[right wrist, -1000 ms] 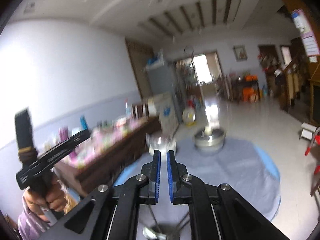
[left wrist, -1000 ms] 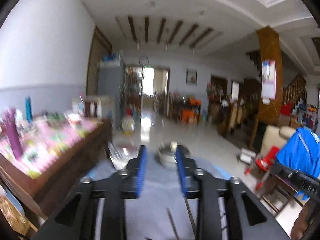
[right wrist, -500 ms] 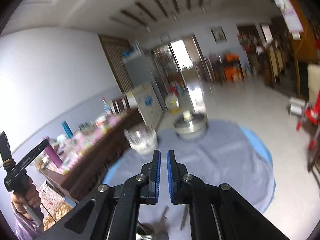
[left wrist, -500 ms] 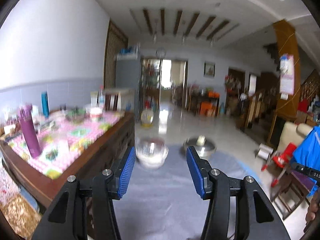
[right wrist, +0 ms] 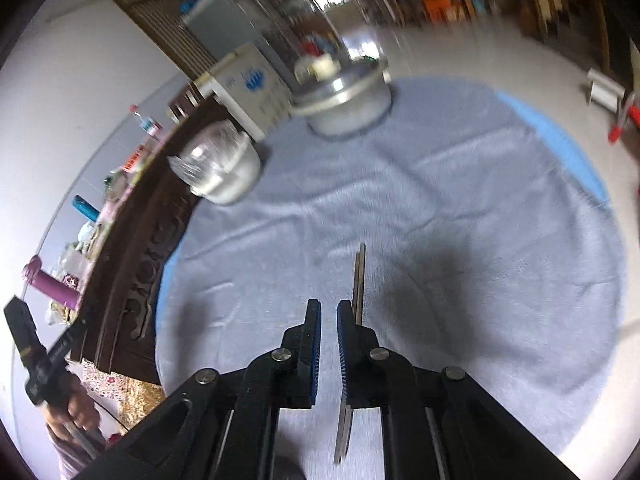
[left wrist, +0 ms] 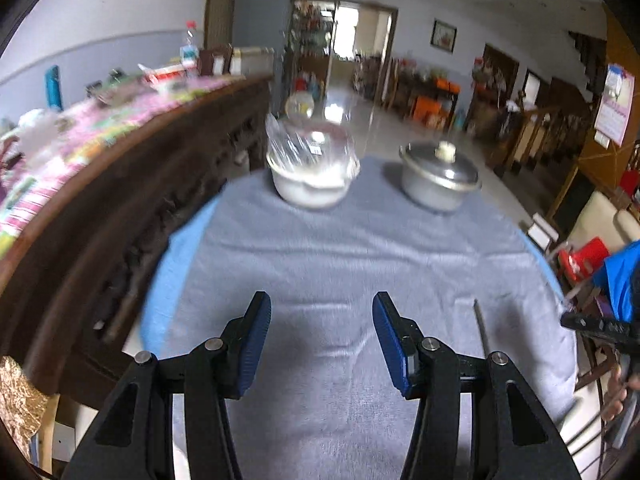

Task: Organize utensils
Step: 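Move both tools back down to the remaining chopsticks on the cloth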

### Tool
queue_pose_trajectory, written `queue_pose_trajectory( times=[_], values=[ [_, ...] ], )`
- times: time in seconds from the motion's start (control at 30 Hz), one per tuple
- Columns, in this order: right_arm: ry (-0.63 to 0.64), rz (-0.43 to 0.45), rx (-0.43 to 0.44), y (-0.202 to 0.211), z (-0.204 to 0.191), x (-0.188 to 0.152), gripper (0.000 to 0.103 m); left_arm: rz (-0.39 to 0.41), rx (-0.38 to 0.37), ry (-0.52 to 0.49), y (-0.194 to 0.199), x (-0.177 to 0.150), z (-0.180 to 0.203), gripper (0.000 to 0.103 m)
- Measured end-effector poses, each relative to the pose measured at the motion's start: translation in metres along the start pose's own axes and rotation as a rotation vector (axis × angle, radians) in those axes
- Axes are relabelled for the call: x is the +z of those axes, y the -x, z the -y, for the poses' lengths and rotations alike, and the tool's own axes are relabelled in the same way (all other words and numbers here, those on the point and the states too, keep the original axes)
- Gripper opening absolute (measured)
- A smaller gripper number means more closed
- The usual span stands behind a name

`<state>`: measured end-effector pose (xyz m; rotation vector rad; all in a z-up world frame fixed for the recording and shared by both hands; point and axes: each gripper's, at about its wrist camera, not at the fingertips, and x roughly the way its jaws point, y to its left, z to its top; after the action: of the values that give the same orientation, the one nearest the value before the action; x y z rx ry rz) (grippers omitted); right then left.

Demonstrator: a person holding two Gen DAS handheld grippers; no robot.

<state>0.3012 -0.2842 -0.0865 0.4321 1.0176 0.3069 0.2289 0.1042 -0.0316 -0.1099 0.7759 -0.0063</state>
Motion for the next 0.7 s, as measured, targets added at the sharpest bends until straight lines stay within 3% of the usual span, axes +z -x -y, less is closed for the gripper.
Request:
queue_pose_trajectory(
  times=[0.3,0.7],
  values=[
    [-0.081,-0.135,-0.049,-0.111,0.015,0.045,0.011,-0.153,-0.047,-0.065,-0.086,-0.014,0.026,0.054],
    [-0.082,-0.213,-0.174,-0.164,0.015,0.065,0.011,-0.228,-0.1,-0.107,-0.131,-0.024,0.046,0.054]
  ],
)
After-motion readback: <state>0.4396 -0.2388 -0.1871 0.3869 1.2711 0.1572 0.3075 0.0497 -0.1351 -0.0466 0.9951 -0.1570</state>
